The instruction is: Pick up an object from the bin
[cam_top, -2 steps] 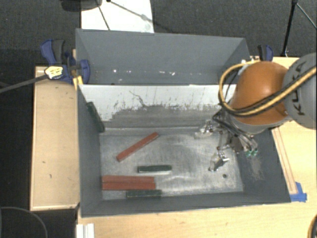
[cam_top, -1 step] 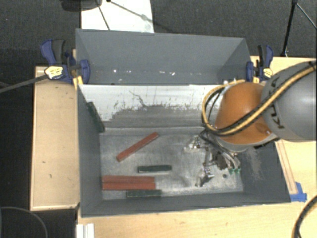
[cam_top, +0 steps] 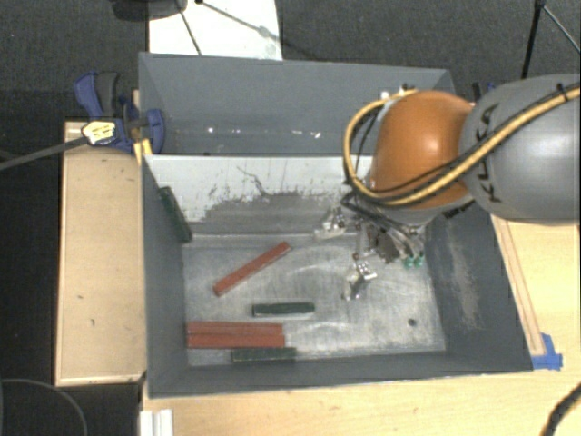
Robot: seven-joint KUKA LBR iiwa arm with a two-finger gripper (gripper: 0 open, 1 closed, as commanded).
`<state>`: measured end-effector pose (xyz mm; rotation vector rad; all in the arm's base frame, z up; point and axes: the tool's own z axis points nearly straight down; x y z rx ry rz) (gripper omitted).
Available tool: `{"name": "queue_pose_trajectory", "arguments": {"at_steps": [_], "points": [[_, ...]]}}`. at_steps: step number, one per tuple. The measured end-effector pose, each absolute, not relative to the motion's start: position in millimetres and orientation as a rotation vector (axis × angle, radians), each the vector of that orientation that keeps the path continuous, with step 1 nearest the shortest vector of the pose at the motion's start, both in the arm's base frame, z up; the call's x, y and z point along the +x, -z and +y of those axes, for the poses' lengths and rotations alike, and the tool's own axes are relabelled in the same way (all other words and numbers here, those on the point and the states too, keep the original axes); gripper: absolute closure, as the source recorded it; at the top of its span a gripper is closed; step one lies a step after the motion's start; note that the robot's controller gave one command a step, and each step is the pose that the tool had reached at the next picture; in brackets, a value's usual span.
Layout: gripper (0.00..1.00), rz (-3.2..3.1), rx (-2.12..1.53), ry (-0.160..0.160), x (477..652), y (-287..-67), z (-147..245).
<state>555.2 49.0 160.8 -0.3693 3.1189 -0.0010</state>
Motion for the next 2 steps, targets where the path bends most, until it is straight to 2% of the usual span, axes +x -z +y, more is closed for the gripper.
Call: {"name": "queue_pose_trajectory", "arguments": {"at_steps": [1,2], "points": [[1.0,3.097,-0.494,-0.001,508.6,-74.3,76.6],[1.0,3.097,-0.496,-0.001,508.7,-74.4,76.6]]}}
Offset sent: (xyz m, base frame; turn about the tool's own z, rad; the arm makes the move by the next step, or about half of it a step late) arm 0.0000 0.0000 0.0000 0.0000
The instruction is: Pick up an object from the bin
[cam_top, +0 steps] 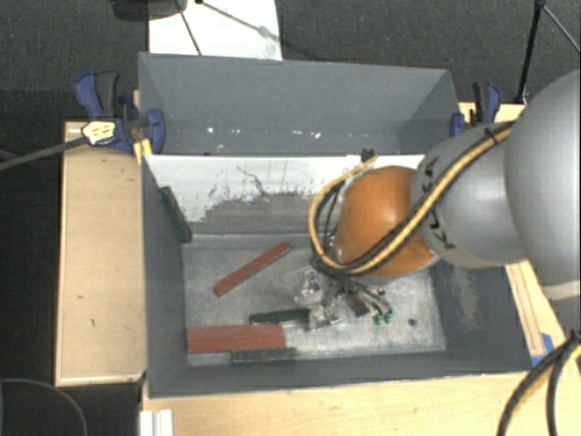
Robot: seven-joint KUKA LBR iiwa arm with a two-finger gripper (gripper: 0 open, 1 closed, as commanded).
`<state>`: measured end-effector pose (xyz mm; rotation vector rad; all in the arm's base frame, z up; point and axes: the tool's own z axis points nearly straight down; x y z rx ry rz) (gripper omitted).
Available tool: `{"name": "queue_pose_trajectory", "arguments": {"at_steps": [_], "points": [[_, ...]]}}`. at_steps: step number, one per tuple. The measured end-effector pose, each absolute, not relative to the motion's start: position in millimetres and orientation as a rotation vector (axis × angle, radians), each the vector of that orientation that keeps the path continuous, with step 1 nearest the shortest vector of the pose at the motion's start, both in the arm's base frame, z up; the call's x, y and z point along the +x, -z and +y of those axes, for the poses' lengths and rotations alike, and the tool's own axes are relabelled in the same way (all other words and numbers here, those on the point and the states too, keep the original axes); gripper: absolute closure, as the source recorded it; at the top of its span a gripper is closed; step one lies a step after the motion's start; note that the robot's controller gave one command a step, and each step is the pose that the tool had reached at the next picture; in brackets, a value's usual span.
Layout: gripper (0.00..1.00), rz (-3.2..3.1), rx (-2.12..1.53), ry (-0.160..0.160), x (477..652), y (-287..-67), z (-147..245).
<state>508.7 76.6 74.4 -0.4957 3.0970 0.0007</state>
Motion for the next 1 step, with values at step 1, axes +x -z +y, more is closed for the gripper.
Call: {"name": "queue_pose_trajectory", "arguments": {"at_steps": [1], "points": [[1.0,3.083,-0.54,0.001,520.8,-261.3,72.5]]}}
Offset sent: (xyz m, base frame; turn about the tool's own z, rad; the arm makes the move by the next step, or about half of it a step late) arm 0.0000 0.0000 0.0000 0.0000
